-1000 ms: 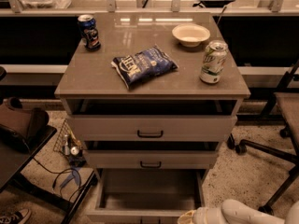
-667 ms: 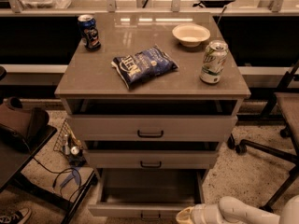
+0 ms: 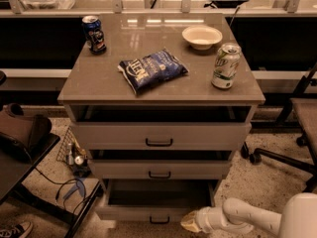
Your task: Close bottom drawer
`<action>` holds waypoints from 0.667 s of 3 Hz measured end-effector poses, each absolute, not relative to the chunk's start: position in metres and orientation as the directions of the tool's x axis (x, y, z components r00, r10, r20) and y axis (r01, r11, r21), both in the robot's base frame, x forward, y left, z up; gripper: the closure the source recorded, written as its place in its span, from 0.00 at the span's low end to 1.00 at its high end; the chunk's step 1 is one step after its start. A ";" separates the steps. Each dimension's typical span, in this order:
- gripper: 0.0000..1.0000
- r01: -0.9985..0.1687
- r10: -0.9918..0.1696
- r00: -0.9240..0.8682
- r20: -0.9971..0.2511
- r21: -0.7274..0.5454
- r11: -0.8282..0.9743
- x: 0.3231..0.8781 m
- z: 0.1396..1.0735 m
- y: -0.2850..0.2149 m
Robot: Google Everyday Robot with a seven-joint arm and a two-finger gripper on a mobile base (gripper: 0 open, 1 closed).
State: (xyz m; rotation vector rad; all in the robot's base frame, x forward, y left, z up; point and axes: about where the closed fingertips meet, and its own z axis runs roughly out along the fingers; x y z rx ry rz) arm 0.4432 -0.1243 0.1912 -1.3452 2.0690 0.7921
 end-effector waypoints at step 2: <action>1.00 -0.936 -0.633 -0.333 -0.699 0.161 0.314 0.488 0.193 -0.101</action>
Offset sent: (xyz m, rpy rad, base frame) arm 0.0906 0.0396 0.0051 -0.0483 -0.0275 0.0261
